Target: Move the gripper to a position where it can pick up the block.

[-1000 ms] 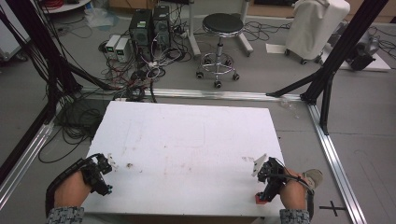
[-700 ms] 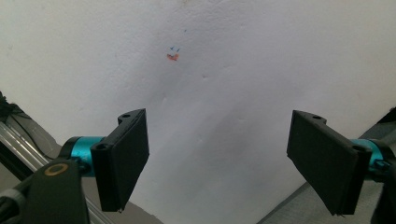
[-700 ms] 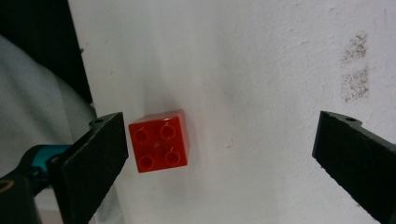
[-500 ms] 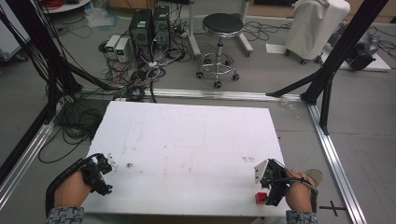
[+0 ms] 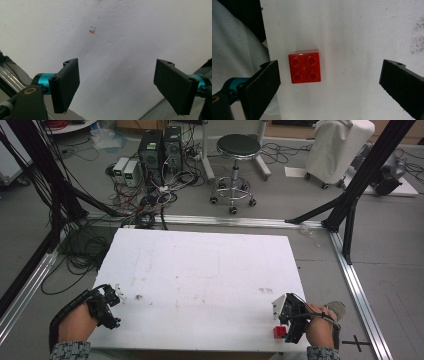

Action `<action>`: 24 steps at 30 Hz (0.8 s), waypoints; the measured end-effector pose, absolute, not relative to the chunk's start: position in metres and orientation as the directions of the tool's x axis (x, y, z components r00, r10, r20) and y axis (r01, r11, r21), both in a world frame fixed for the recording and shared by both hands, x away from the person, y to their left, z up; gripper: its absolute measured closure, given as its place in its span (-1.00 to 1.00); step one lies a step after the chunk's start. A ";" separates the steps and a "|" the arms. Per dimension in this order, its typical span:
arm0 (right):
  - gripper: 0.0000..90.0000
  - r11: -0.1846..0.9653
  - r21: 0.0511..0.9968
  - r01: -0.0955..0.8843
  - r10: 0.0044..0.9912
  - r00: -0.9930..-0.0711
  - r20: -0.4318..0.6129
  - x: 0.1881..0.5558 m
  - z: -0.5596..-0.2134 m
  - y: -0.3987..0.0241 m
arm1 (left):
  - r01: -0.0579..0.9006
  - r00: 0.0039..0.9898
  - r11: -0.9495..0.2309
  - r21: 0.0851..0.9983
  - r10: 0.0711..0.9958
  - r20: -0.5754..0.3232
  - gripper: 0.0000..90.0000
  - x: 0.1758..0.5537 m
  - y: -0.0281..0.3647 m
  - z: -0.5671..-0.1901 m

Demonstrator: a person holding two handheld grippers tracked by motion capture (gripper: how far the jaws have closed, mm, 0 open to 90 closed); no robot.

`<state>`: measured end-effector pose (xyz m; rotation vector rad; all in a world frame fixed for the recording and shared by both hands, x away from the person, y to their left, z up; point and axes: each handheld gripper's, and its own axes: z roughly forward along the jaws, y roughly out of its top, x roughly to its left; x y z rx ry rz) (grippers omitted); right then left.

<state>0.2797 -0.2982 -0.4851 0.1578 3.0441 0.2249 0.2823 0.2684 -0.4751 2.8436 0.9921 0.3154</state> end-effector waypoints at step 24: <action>-0.94 0.995 0.075 0.067 0.072 -0.995 -0.065 0.271 -0.504 -0.292 | 0.597 0.766 -0.781 0.183 0.623 0.159 -0.53 0.282 0.269 -0.474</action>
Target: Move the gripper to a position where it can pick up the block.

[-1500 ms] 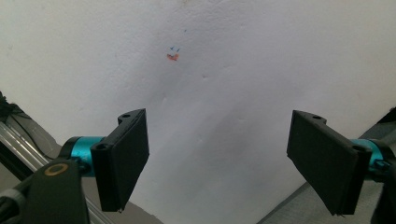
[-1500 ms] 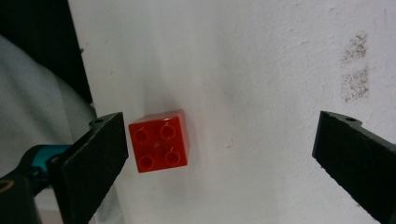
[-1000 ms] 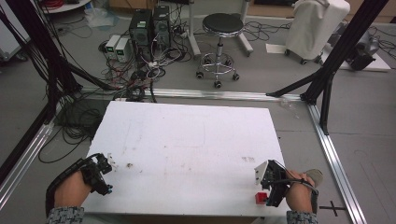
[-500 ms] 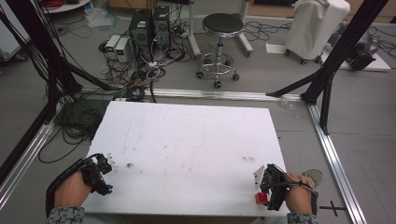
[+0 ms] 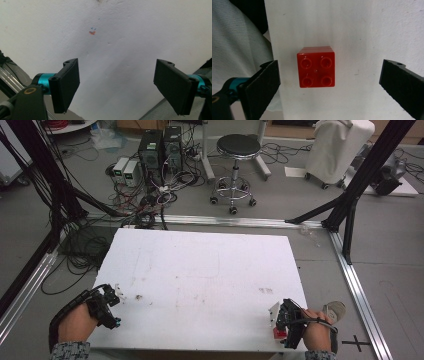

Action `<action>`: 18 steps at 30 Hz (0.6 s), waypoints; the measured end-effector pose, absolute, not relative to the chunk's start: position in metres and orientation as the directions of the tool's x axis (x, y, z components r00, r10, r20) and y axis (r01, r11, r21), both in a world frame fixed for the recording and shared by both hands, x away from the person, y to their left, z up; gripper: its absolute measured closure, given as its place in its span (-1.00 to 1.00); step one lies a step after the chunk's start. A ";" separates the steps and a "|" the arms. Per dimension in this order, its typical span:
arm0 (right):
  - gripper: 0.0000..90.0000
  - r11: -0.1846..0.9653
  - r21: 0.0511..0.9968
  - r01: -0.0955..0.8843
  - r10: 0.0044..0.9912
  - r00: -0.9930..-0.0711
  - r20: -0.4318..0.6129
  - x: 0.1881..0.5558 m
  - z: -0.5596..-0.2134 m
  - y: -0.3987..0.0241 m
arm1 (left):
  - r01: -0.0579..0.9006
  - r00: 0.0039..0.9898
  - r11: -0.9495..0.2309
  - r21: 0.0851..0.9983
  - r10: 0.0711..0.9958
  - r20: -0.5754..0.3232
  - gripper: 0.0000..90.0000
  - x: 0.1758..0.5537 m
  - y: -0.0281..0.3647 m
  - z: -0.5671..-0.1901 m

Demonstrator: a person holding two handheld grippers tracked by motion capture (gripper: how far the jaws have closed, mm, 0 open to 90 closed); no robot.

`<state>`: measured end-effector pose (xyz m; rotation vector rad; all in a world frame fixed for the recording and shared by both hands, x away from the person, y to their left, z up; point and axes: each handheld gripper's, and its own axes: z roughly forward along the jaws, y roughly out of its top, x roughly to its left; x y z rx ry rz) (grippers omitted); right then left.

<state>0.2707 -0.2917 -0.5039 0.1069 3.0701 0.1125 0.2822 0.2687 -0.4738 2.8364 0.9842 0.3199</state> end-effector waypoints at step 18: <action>-0.94 0.995 0.063 0.071 0.075 -0.996 -0.055 0.269 -0.523 -0.293 | 0.594 0.772 -0.785 0.174 0.618 0.148 -0.53 0.283 0.265 -0.478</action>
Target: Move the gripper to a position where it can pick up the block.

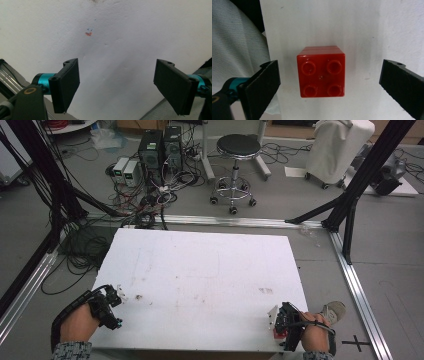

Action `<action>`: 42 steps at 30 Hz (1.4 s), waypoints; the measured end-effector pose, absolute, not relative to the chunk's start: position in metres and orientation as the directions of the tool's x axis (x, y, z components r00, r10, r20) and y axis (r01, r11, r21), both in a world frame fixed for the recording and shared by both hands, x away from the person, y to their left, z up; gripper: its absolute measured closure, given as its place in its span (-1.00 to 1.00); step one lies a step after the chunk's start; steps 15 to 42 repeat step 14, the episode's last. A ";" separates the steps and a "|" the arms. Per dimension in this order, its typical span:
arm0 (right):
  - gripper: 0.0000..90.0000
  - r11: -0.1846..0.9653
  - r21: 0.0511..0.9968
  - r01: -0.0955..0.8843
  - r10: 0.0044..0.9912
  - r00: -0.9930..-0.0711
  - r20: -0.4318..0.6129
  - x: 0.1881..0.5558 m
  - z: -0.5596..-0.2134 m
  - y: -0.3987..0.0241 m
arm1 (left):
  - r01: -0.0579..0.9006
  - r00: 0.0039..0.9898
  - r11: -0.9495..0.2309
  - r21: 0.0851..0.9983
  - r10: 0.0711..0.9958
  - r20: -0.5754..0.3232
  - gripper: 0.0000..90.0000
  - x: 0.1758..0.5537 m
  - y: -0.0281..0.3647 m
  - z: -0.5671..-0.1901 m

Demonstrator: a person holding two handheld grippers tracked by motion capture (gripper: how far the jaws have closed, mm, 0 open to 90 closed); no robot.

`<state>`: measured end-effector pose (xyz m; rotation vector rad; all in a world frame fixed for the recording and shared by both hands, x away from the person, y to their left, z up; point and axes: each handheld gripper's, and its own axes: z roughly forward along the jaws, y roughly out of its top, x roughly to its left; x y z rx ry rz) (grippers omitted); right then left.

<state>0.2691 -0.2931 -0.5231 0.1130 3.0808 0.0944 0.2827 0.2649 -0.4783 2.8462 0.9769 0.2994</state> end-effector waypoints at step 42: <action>-0.94 0.996 0.057 0.064 0.066 -0.997 -0.037 0.268 -0.529 -0.291 | 0.596 0.771 -0.784 0.177 0.619 0.148 -0.53 0.283 0.265 -0.478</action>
